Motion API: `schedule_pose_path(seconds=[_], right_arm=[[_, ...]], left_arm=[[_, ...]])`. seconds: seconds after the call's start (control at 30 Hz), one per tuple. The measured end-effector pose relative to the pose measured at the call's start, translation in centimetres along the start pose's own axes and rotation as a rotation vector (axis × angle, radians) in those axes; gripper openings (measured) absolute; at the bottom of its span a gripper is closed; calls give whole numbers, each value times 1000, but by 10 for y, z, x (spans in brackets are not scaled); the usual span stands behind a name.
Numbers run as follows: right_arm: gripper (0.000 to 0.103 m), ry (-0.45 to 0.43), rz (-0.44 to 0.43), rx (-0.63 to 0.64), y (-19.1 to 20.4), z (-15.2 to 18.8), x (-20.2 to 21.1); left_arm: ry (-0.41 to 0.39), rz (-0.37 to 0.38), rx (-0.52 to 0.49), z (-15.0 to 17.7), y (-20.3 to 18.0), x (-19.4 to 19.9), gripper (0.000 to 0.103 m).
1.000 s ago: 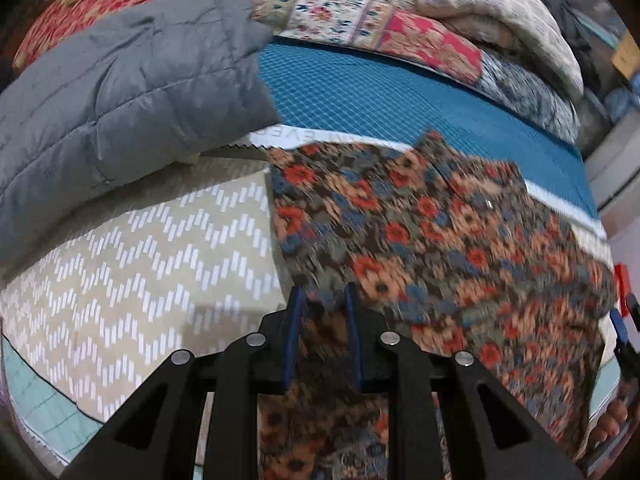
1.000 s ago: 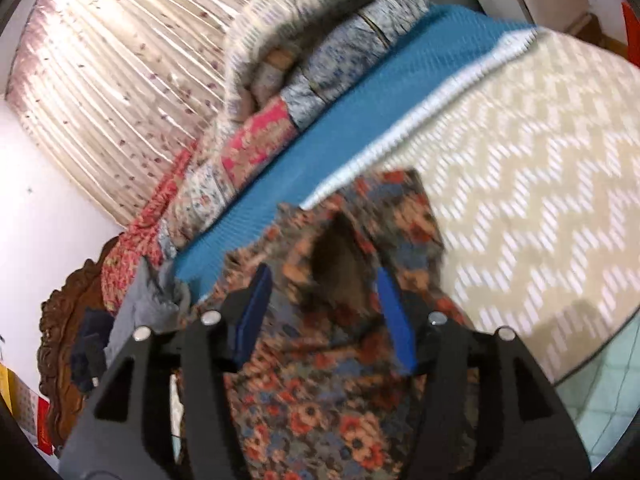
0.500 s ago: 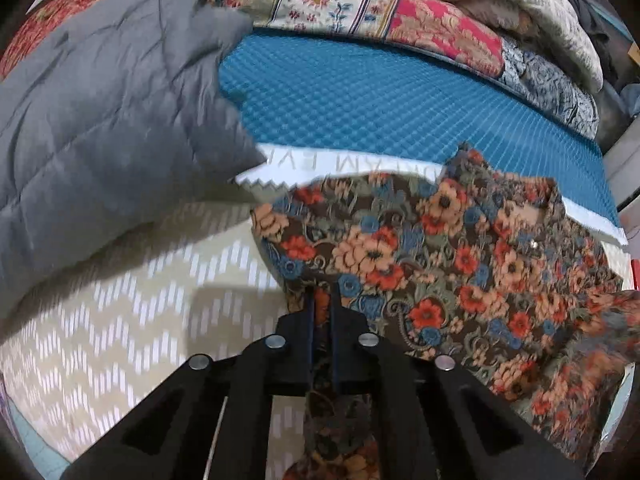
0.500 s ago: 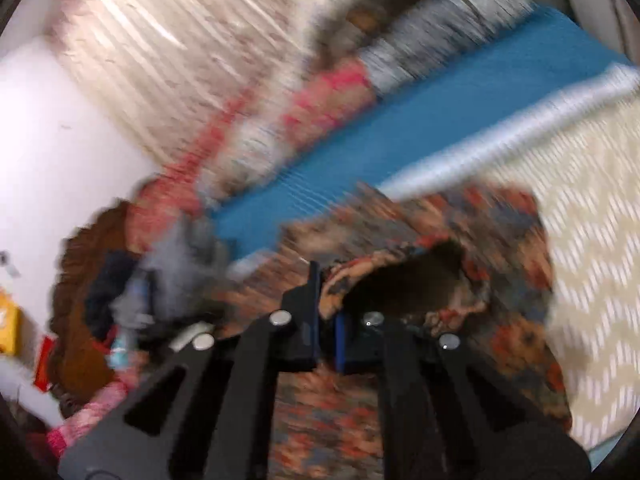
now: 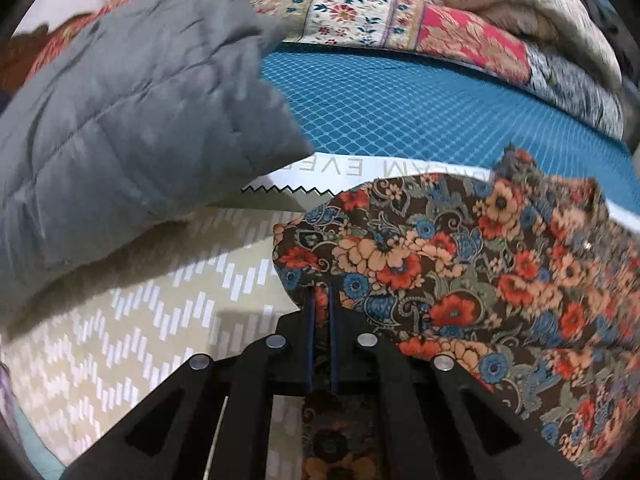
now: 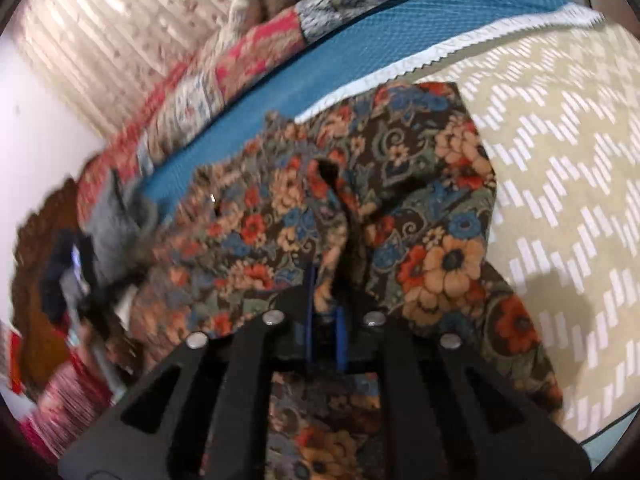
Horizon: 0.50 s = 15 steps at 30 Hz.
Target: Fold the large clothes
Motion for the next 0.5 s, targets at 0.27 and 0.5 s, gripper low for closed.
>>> schedule_pose_path(seconds=[0.27,0.5], right_arm=[[51,-87,-14,-16,11,-16,15],[47,-38,102,79,30,-31,-13]], left_arm=[[-15,-24,-47,6,6,8,4],[-24,-48,-63,8,2,6,3]])
Point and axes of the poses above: each gripper's, at about its wrist camera, not at the fingertips, and x roughly against the way its jaws point, y to its left, z to its underside, the point moved 2 cm from there along -x, roughly the way its jaws point, and after that the axes turned 6 degrees about z, right-handed, at the moved point
